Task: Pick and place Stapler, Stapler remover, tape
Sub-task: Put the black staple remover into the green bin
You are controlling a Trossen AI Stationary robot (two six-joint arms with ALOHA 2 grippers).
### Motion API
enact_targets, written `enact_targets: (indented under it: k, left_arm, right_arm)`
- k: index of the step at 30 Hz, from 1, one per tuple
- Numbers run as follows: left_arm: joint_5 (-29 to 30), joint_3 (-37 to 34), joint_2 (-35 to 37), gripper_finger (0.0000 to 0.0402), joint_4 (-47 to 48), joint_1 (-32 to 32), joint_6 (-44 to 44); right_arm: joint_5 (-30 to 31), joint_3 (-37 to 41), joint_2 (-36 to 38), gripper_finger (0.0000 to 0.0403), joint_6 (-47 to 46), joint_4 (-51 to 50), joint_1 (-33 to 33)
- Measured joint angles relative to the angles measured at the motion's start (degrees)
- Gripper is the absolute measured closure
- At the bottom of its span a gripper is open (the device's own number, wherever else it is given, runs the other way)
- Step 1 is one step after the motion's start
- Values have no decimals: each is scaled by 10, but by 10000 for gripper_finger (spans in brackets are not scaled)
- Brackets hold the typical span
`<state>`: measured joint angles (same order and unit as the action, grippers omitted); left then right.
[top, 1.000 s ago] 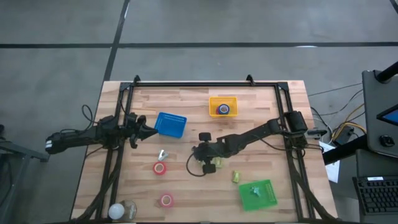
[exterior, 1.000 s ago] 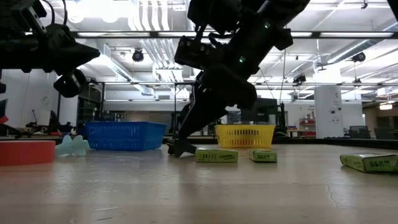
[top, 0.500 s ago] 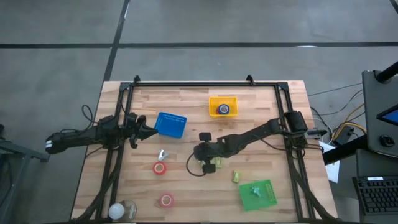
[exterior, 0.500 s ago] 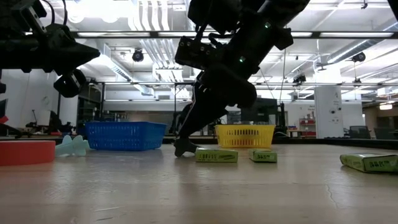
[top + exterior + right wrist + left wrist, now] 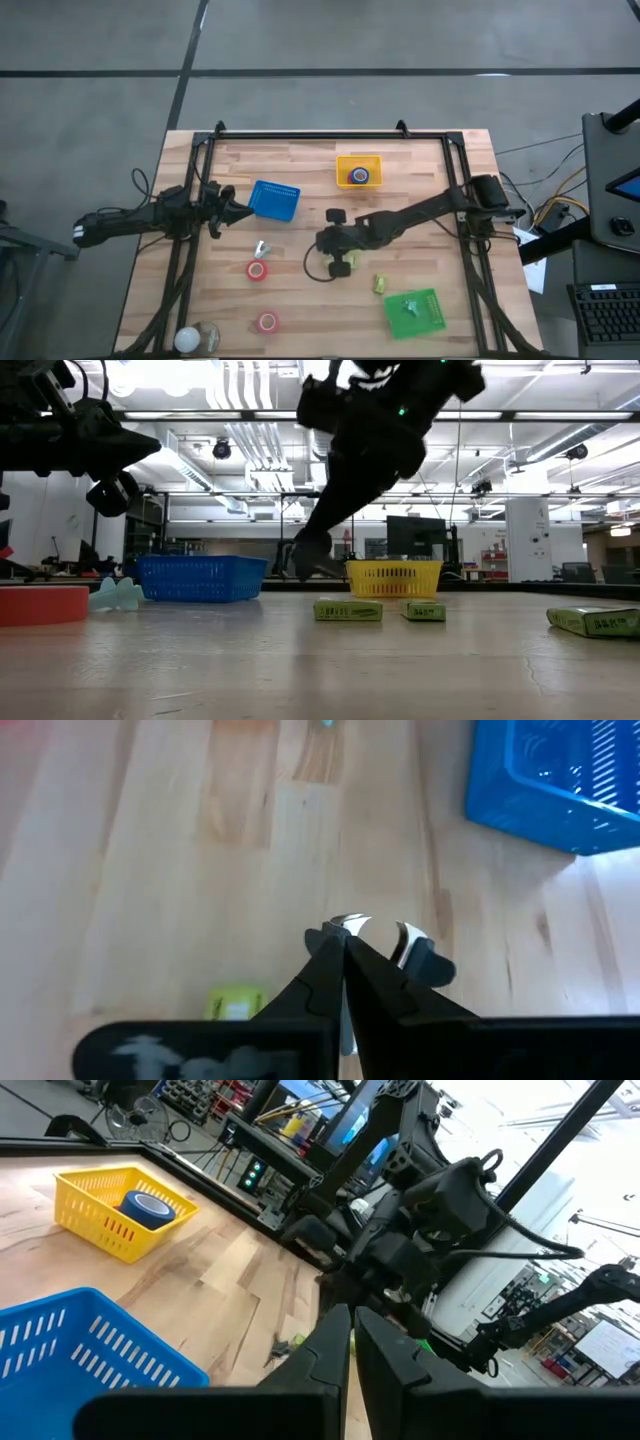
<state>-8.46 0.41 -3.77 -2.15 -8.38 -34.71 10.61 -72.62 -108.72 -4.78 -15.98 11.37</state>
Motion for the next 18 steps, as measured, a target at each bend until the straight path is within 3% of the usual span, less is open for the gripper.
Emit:
enact_targets:
  k: [10,18]
  left_arm:
    - [0,0,0,378,-1,0,0]
    - [-1,0,-1,378,-2,0,0]
  right_arm:
    - [0,0,58,395,-67,-111,55]
    - [34,1,119,395,-155,-181,129]
